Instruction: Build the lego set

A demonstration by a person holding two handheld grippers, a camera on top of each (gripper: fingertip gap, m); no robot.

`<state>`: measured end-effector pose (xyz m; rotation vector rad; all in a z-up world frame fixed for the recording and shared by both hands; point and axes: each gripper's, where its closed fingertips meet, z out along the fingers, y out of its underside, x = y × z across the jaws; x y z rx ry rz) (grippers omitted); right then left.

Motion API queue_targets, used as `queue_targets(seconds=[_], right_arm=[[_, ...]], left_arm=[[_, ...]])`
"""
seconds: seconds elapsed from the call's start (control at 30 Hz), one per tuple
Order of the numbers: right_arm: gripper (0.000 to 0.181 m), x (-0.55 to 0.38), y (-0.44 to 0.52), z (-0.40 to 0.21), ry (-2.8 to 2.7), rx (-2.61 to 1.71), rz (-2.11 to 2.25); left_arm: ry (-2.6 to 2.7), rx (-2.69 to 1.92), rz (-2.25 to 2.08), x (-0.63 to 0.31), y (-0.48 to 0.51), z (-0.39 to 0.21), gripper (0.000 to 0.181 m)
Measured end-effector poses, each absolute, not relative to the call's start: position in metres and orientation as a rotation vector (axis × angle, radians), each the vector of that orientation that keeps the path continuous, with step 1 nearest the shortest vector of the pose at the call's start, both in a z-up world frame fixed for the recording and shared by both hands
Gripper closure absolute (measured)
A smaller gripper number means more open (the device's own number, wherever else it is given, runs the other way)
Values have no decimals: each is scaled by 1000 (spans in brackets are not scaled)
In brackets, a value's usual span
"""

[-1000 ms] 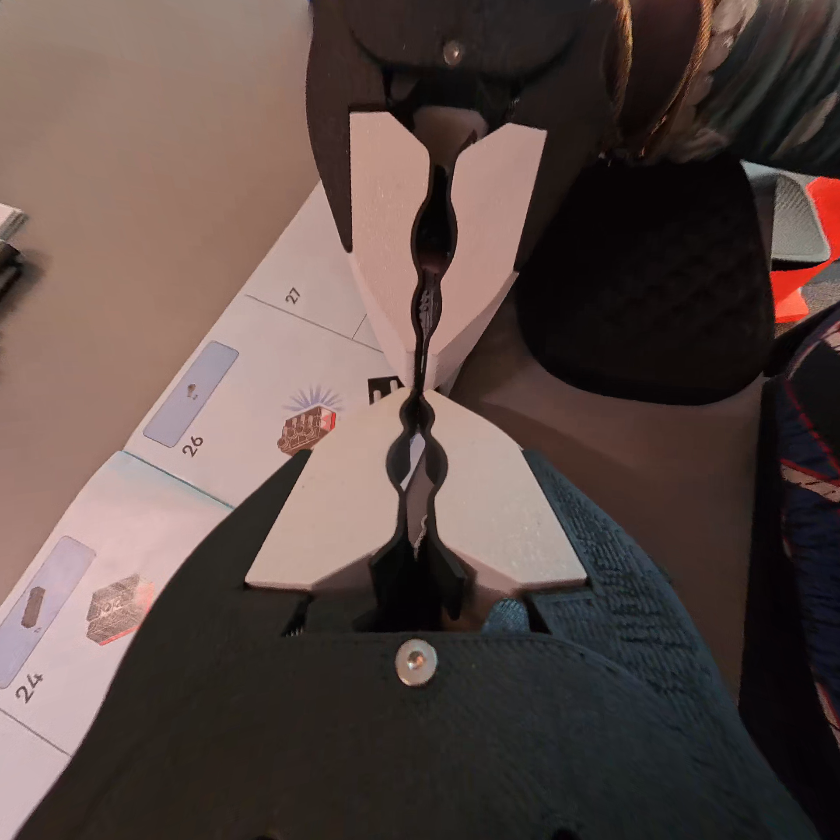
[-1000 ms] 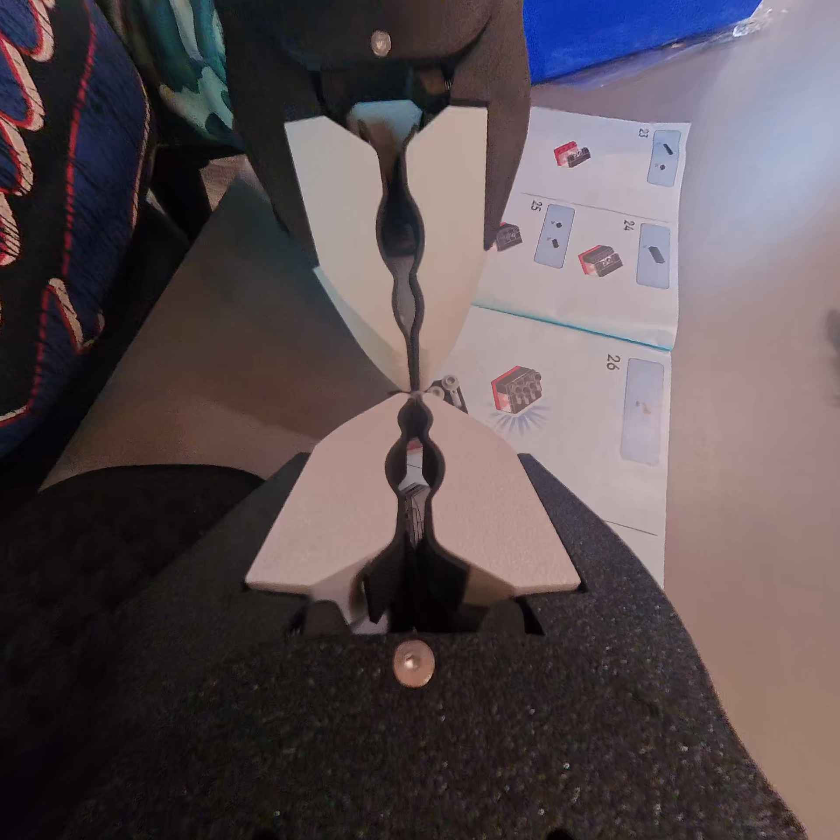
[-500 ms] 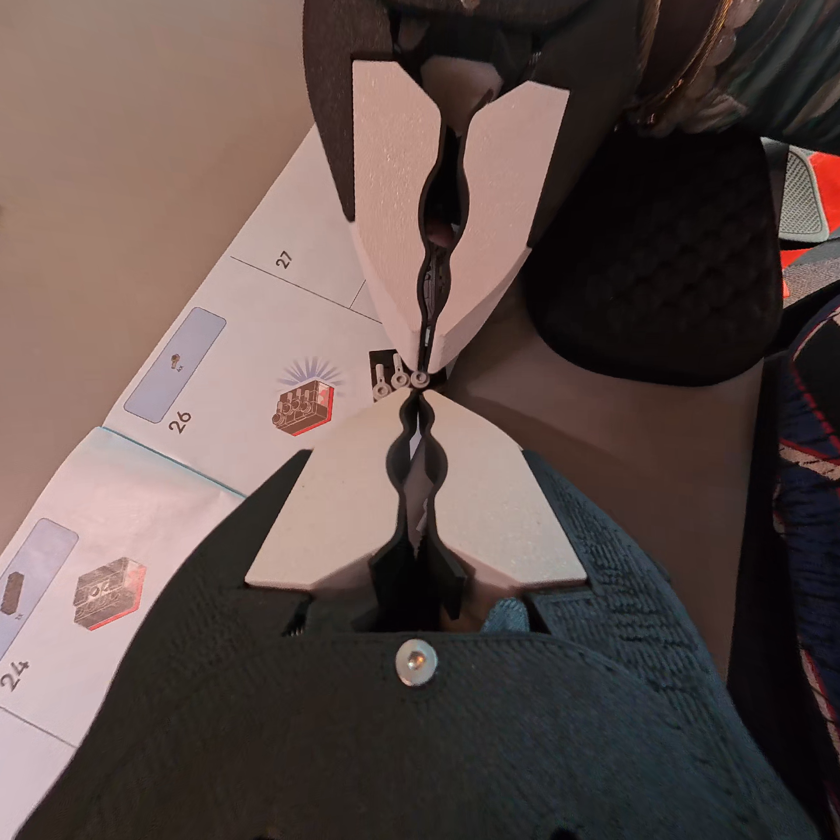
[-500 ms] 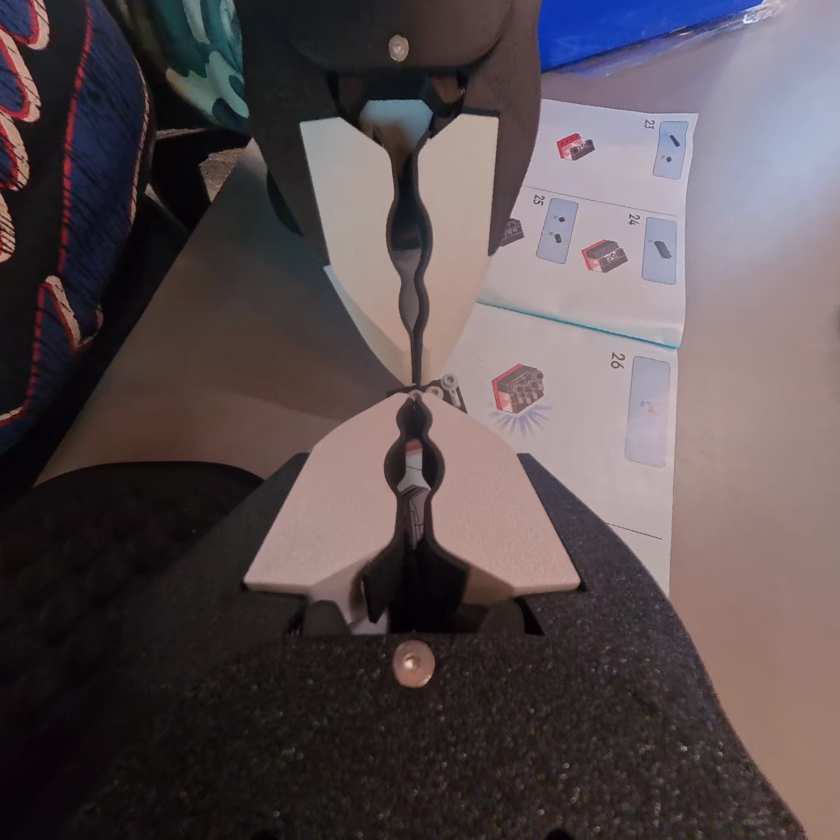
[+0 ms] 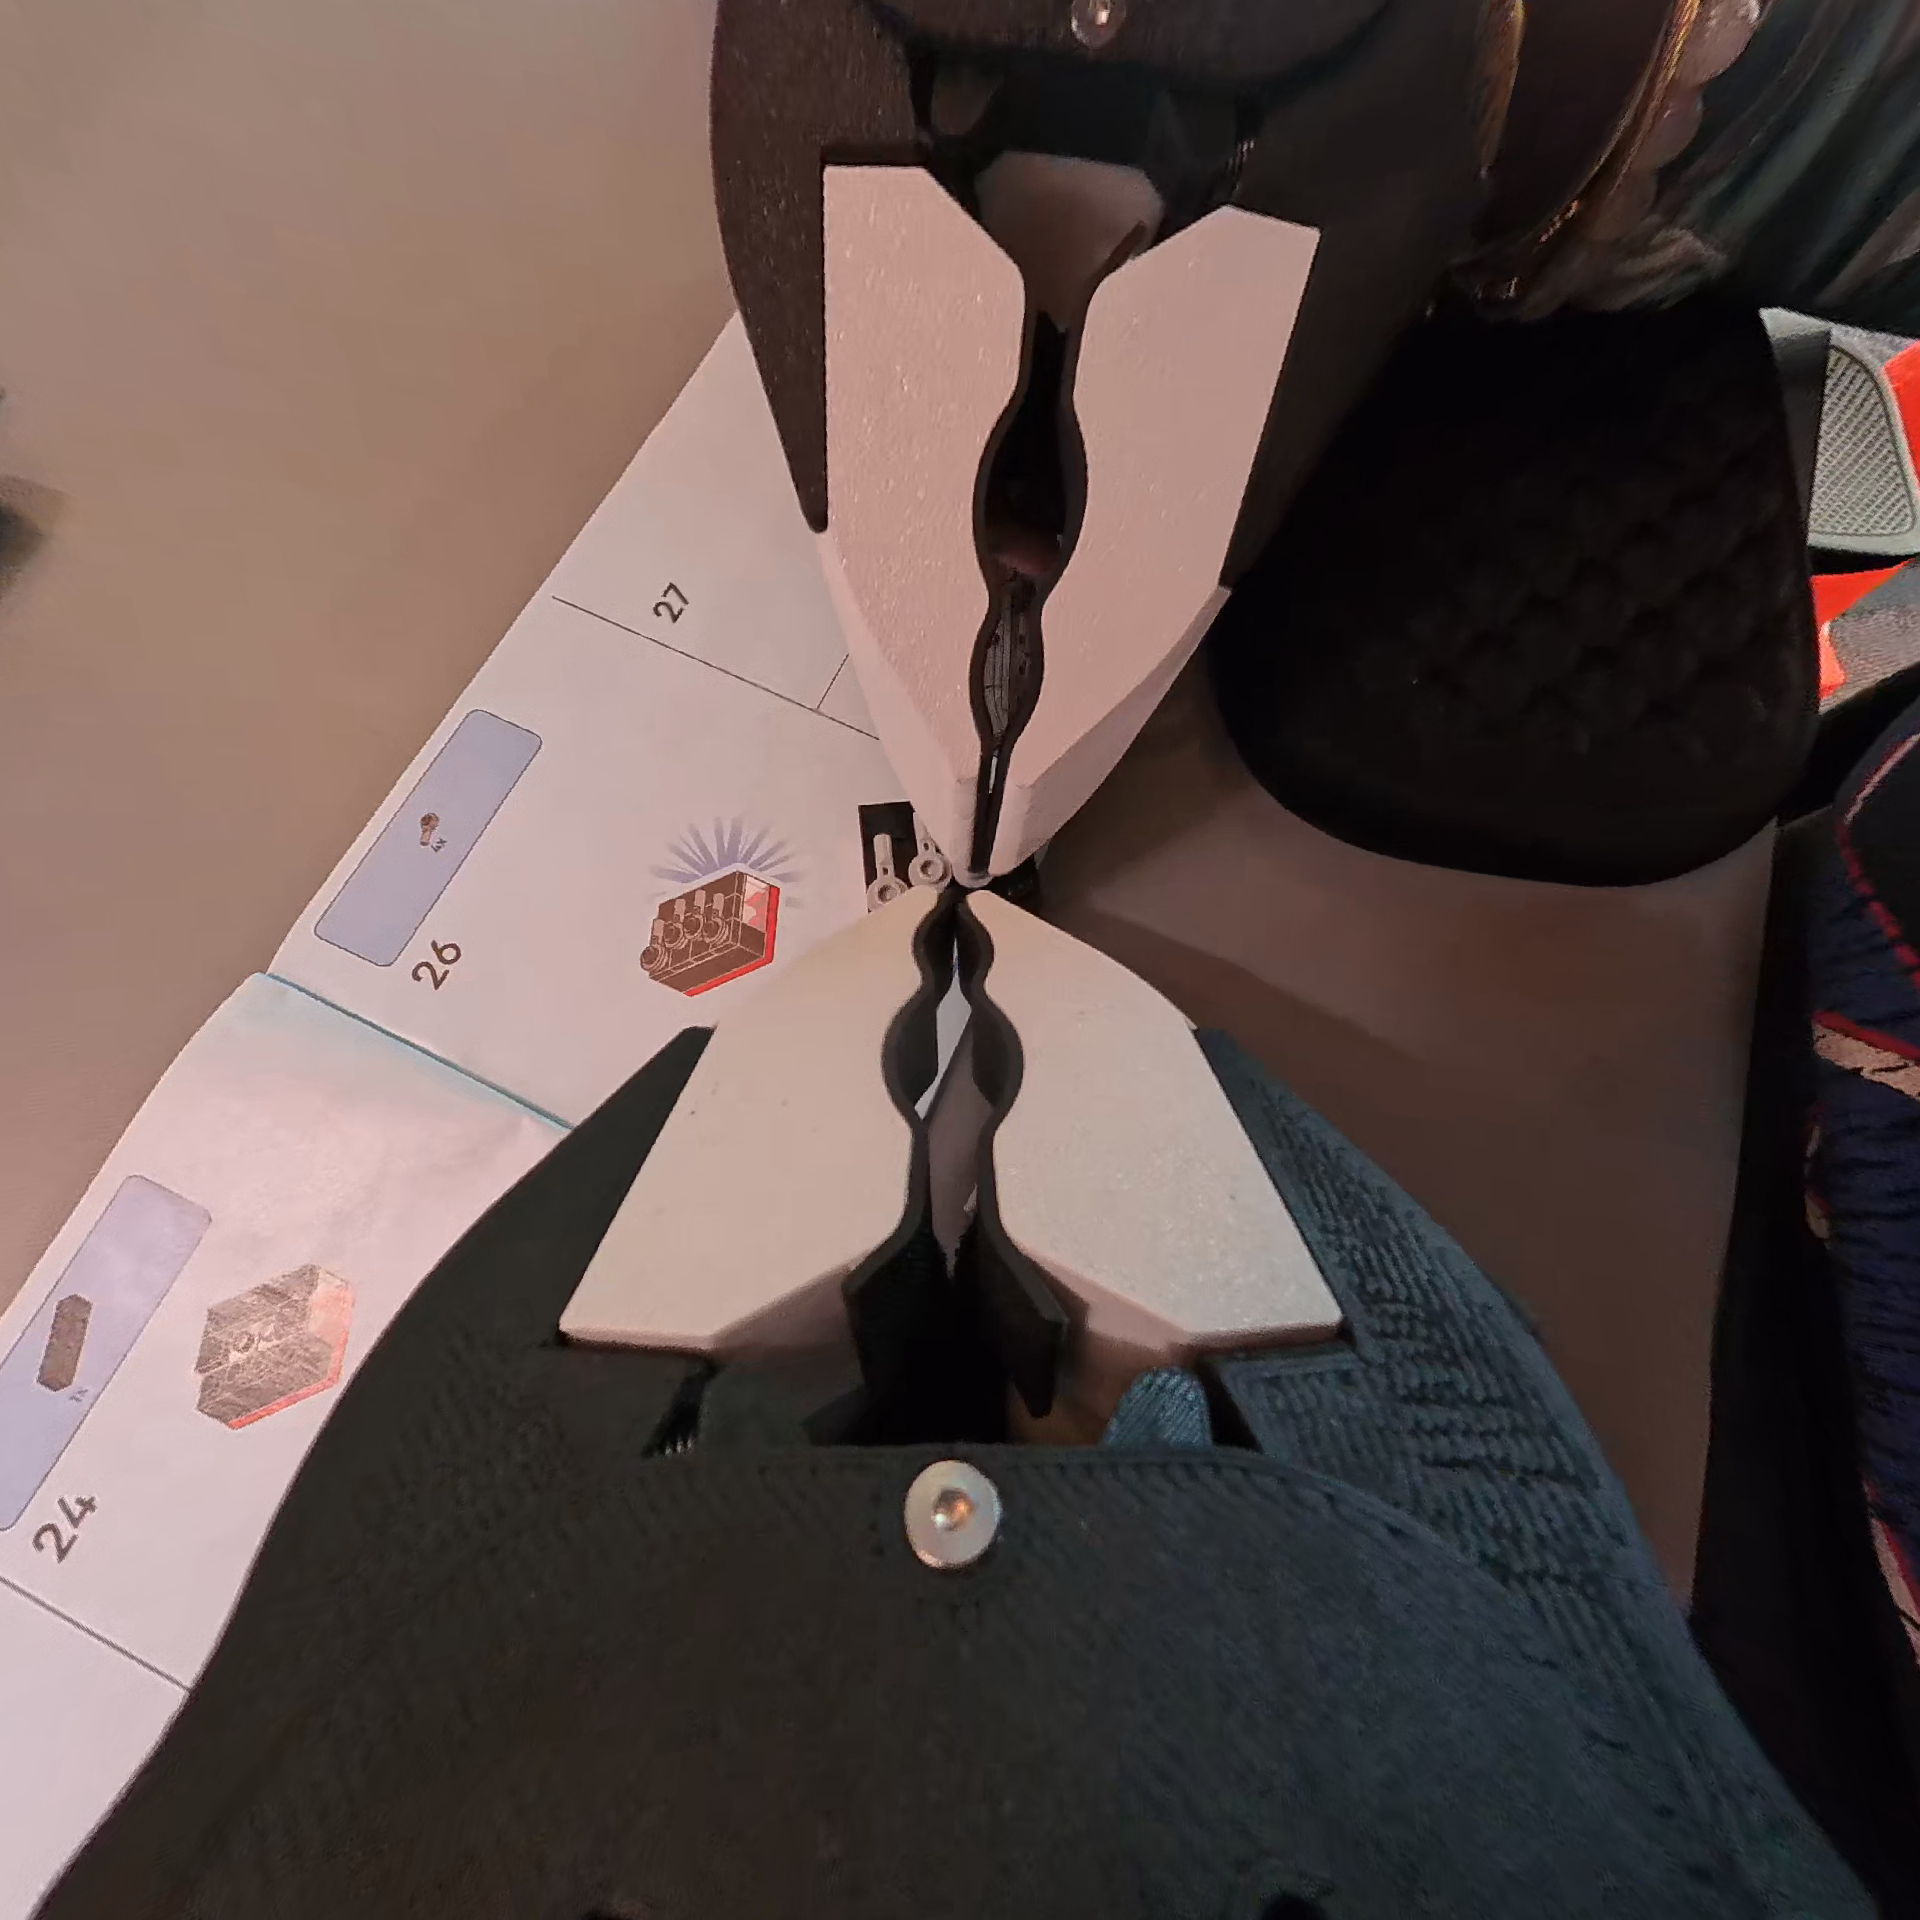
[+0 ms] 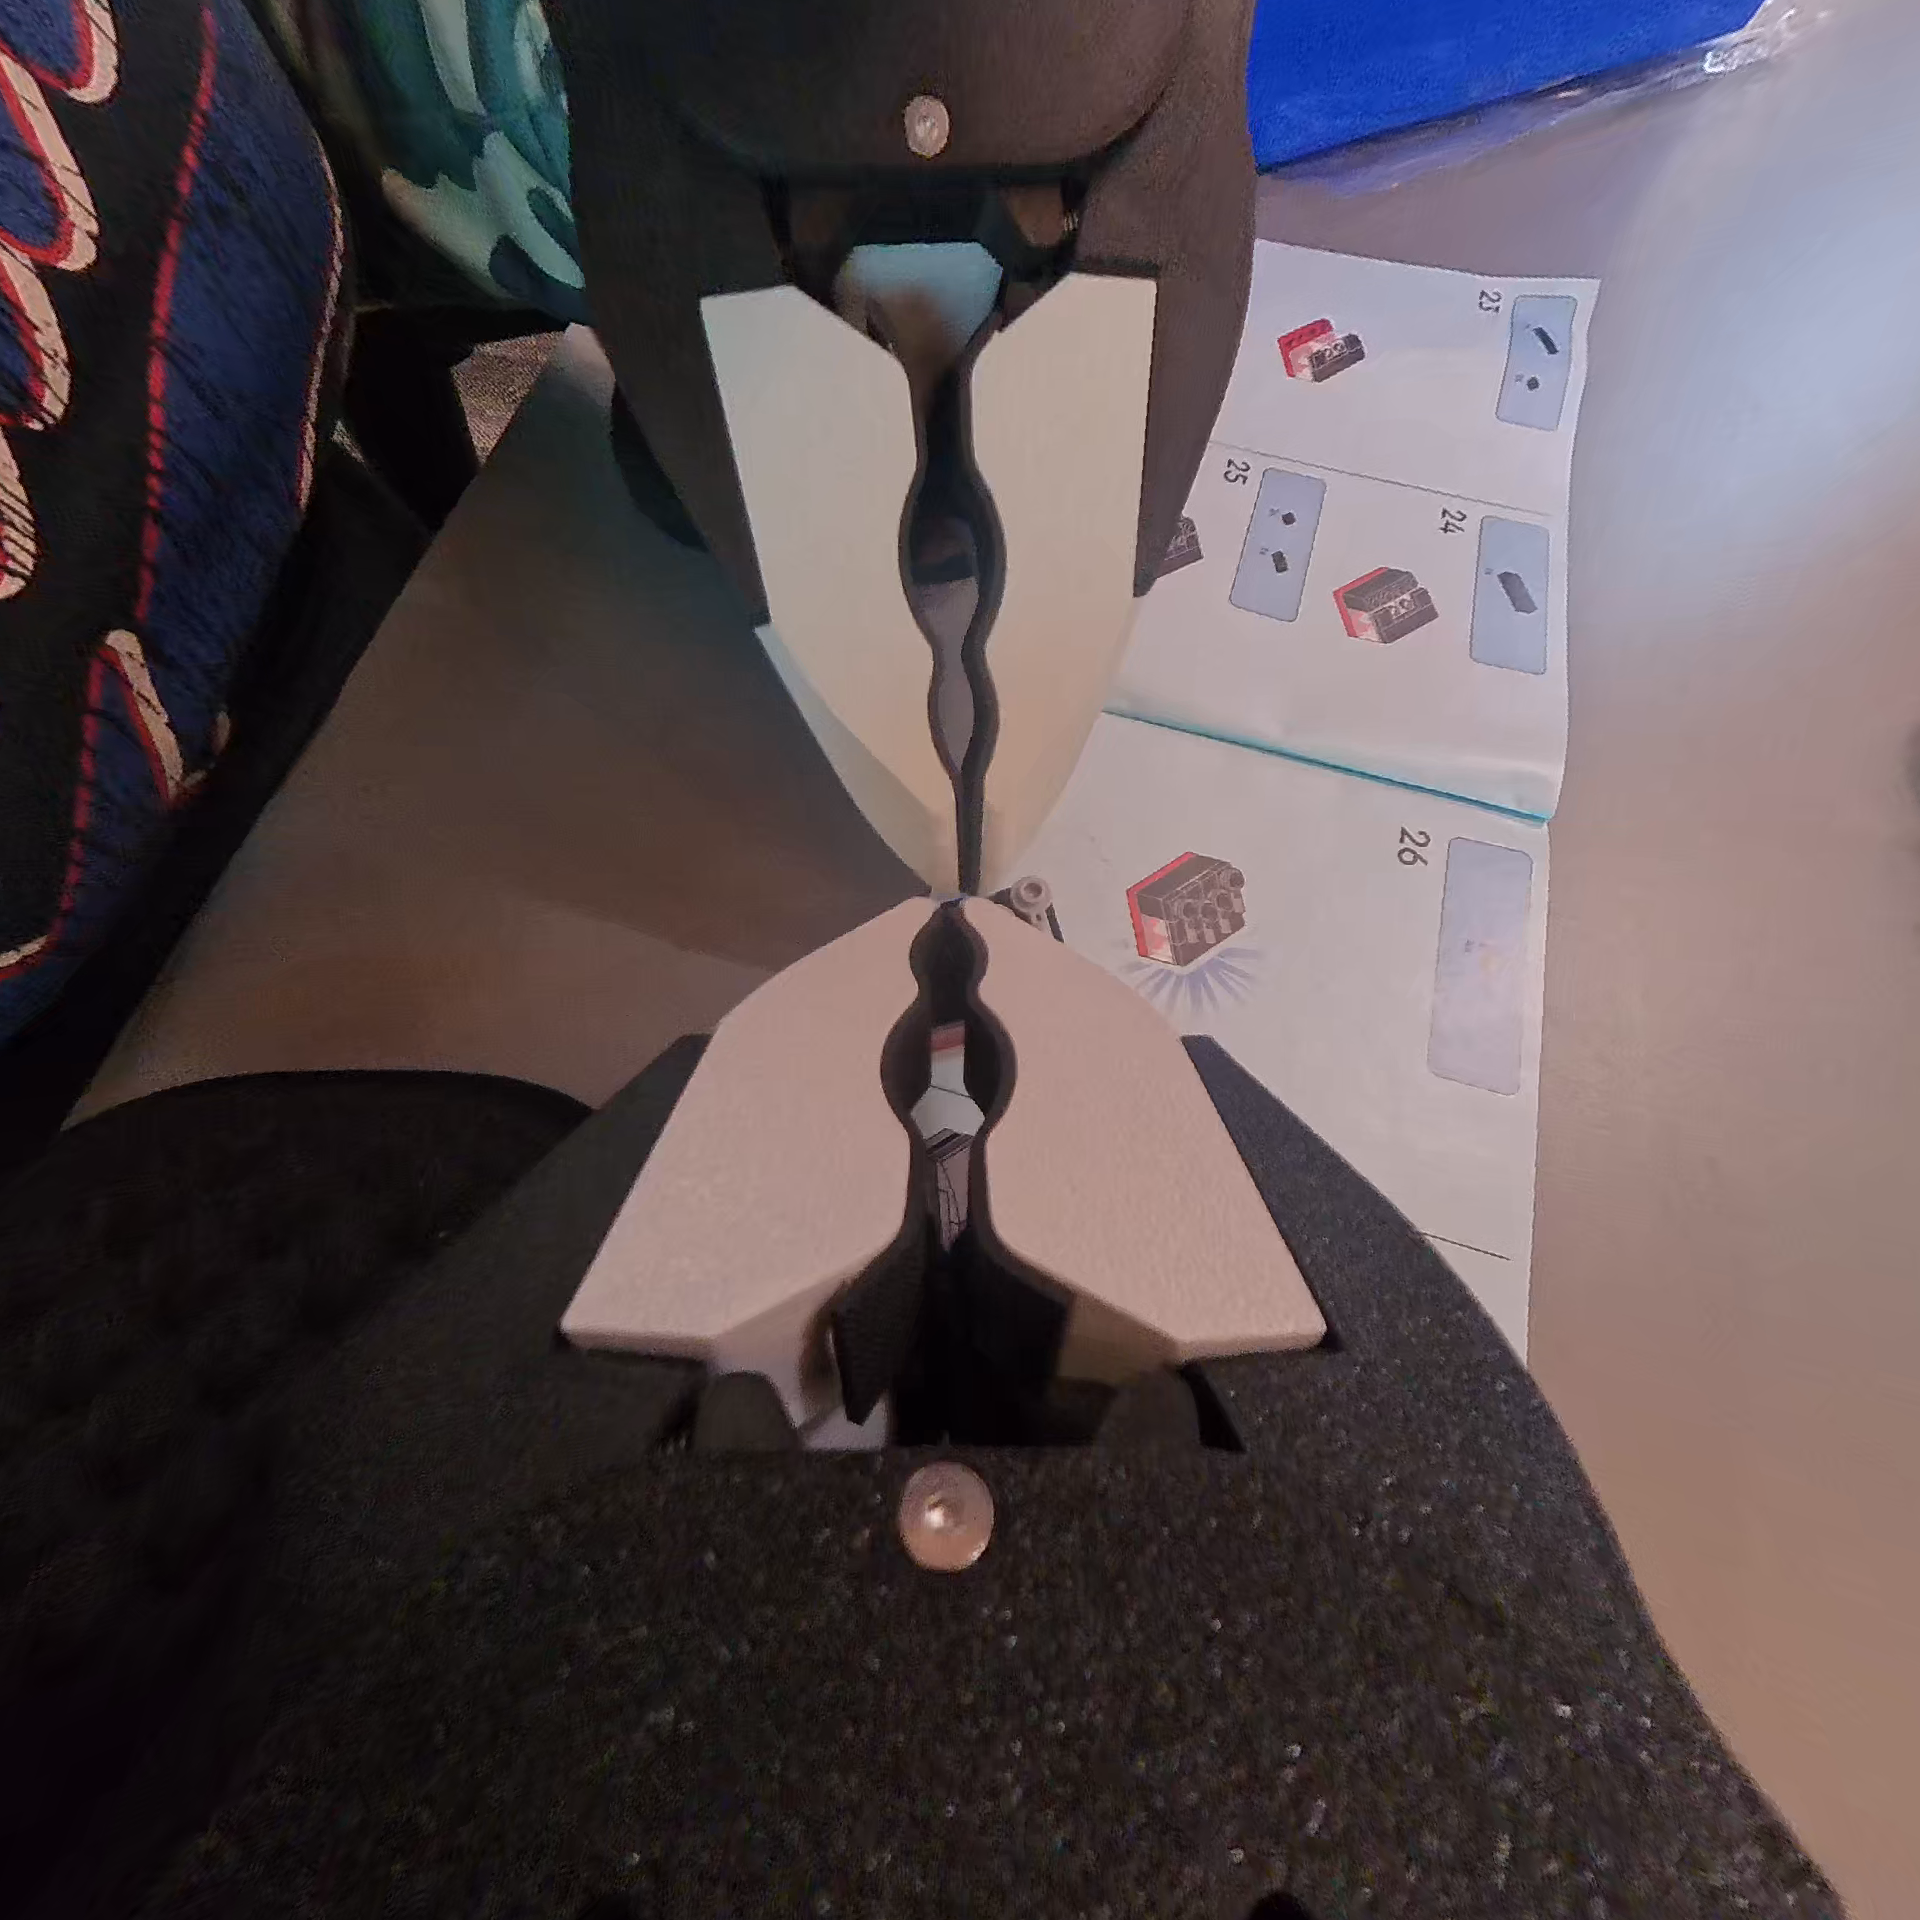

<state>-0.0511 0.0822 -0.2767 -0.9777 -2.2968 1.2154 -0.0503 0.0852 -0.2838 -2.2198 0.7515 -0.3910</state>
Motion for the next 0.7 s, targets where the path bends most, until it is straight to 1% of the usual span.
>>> queue_targets(seconds=[0.5,0.7], right_arm=[[181,-50,82,-280,-2285,-1102,1219],[181,-52,86,-273,-2214,-1004,1258]], left_arm=[[739,-2242,-441,-49,86,-287,181],[715,-2233,-450,-51,87,-284,181]])
